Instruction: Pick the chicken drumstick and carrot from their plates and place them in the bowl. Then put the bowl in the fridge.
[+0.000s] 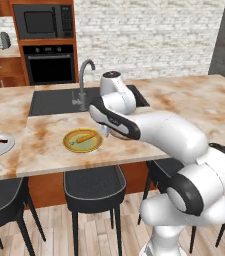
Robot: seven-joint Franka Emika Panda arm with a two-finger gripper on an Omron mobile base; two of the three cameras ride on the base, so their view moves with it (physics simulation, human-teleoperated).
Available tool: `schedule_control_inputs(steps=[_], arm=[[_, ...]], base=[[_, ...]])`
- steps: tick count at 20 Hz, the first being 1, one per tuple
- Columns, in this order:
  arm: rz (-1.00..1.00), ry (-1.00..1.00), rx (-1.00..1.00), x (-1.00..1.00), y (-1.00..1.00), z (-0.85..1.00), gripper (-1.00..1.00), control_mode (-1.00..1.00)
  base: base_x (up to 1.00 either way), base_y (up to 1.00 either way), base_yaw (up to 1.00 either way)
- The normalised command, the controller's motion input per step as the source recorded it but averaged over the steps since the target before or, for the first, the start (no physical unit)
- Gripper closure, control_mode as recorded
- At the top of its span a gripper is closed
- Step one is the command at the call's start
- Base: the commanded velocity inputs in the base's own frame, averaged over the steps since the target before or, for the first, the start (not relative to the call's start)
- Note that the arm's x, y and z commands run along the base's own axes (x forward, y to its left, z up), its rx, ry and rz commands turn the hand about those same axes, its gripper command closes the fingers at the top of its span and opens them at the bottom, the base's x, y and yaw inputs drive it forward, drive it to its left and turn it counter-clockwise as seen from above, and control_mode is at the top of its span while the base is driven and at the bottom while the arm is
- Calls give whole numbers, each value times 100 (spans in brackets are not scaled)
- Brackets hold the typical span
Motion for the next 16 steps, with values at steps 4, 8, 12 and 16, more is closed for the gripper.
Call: schedule_control_inputs(steps=[4,8,12,16], arm=[[0,0,-14,45,18,-32,-100,-100],[1,-5,-8,42,19,-35,-100,-100],[0,-1,0,41,18,-31,-100,-100],[0,1,-1,42,17,-27,-100,-100]], base=[[0,0,0],[0,0,0],[0,0,0],[0,0,0]])
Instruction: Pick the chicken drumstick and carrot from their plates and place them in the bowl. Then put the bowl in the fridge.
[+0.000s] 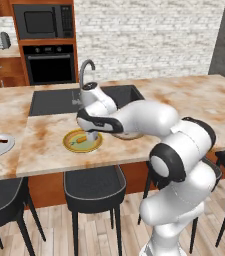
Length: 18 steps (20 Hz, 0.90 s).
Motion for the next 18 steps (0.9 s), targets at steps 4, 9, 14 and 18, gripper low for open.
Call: schedule_control_inputs(steps=[4,9,14,18], arm=[[0,12,-2,41,4,-28,-100,-100],[4,10,0,38,7,-28,-100,-100],[7,5,0,42,21,-21,-100,-100],[9,0,0,36,25,-24,-100,-100]], base=[[0,0,0],[0,0,0],[0,0,0],[0,0,0]])
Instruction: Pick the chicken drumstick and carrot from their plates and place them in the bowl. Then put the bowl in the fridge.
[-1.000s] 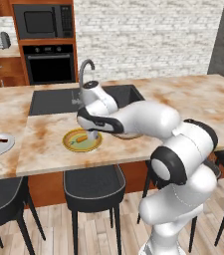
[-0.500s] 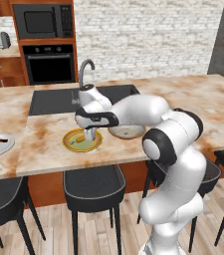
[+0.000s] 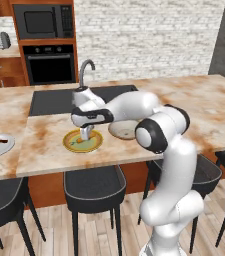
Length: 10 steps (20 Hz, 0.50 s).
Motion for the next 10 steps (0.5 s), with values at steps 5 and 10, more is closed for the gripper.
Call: schedule_control_inputs(steps=[5,10], arm=[[7,-2,0,36,25,-30,-100,-100],[6,-6,0,33,13,-33,-100,-100]], base=[[0,0,0],[0,0,0]])
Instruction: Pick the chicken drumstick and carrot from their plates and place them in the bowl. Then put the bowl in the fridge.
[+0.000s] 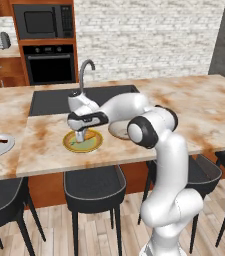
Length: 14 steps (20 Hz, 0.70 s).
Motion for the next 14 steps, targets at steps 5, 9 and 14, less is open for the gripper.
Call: schedule_control_inputs(steps=[5,9,14], arm=[[0,0,0,36,8,-29,-100,-100],[0,0,0,41,1,-33,-100,-100],[0,0,0,36,5,-29,-100,-100]], base=[[0,0,0],[0,0,0],[0,0,0]])
